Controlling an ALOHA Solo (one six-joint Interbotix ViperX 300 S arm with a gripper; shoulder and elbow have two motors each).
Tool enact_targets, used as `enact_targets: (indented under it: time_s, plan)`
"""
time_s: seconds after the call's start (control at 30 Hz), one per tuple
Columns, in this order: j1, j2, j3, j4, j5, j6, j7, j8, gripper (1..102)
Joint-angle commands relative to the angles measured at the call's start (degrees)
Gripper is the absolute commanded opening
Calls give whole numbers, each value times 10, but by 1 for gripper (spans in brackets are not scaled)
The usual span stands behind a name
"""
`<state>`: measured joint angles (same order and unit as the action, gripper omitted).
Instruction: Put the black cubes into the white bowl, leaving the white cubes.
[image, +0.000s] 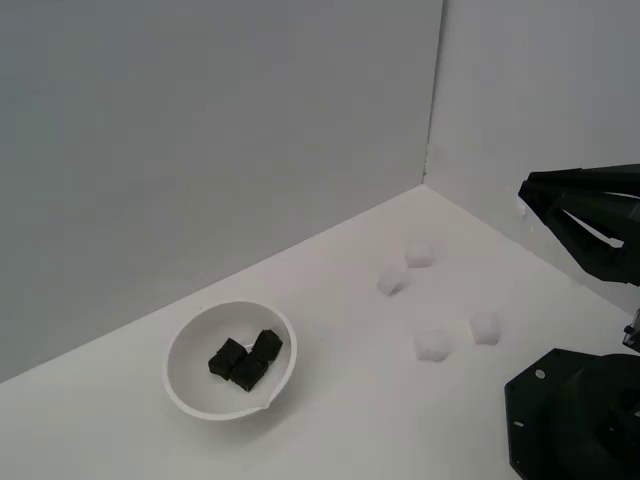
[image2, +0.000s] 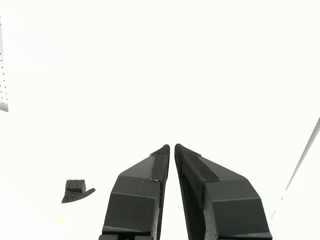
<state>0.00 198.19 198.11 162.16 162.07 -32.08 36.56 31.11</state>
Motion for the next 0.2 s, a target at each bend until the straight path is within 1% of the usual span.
enact_targets:
  time_s: [0.0, 0.17]
  plan:
    - [-6, 9, 10, 2, -1, -4, -2, 1, 3]
    - [-6, 9, 10, 2, -1, -4, -3, 2, 3]
